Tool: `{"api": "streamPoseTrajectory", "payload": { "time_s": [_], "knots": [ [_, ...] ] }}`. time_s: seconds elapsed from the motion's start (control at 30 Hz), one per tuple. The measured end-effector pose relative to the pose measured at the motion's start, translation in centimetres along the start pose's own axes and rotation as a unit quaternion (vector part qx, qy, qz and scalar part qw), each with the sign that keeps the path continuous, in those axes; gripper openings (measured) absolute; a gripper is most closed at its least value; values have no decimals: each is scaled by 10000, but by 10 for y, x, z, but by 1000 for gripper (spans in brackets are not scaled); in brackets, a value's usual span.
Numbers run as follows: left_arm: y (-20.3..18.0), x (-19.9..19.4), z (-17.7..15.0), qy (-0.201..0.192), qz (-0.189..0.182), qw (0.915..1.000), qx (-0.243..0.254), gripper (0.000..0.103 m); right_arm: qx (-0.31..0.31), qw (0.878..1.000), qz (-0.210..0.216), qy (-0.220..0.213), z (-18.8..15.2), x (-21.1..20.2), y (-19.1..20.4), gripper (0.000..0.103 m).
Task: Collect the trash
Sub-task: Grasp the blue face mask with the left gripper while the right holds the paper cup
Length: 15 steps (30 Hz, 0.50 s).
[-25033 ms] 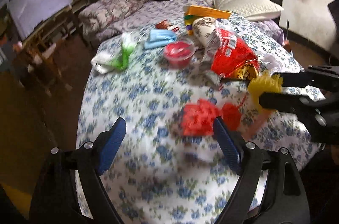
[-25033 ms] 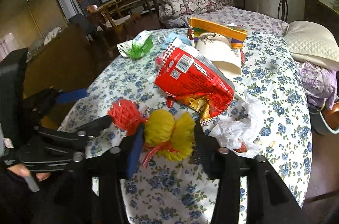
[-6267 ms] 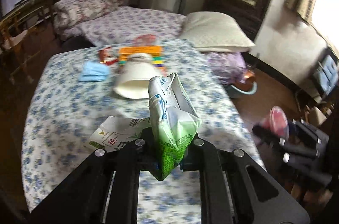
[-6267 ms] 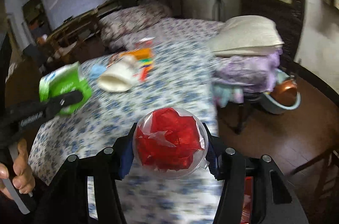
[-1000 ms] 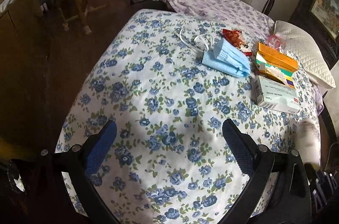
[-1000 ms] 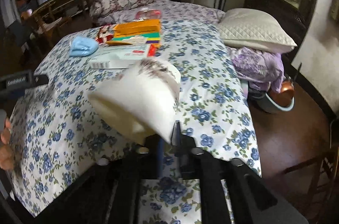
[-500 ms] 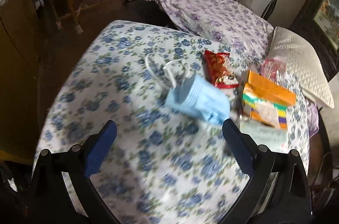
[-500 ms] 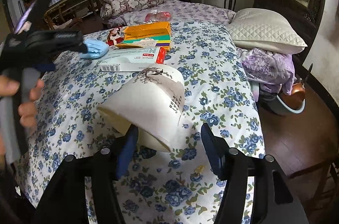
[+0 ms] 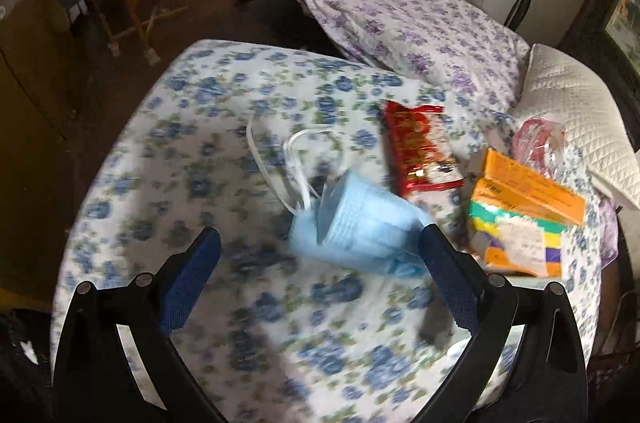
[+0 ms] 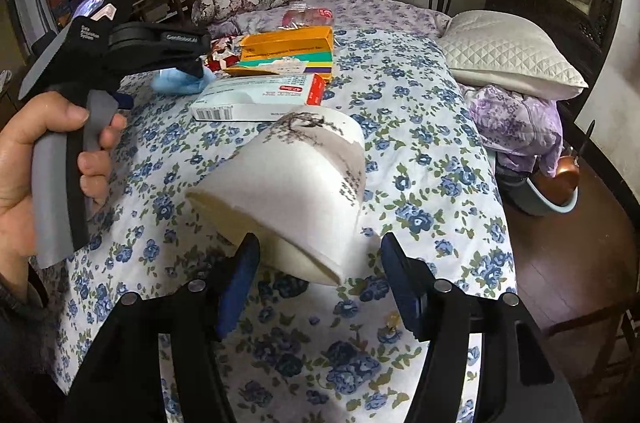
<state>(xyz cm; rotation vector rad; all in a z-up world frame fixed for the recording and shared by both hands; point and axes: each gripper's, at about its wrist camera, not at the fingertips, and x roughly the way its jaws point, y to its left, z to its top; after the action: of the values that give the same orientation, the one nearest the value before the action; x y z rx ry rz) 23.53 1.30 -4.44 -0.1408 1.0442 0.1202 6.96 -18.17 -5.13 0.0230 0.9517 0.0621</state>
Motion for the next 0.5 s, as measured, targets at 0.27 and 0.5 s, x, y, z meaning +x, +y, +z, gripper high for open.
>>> {"api": "streamPoseTrajectory", "payload": {
  "time_s": [0.27, 0.5],
  "knots": [
    [41, -21, -12, 251, 385, 9988, -156, 96, -1, 9998, -31, -177, -1, -8, 0, 62],
    [31, -38, -6, -76, -501, 9955, -795, 96, 76, 9998, -44, -163, 0, -6, -7, 62]
  ]
}}
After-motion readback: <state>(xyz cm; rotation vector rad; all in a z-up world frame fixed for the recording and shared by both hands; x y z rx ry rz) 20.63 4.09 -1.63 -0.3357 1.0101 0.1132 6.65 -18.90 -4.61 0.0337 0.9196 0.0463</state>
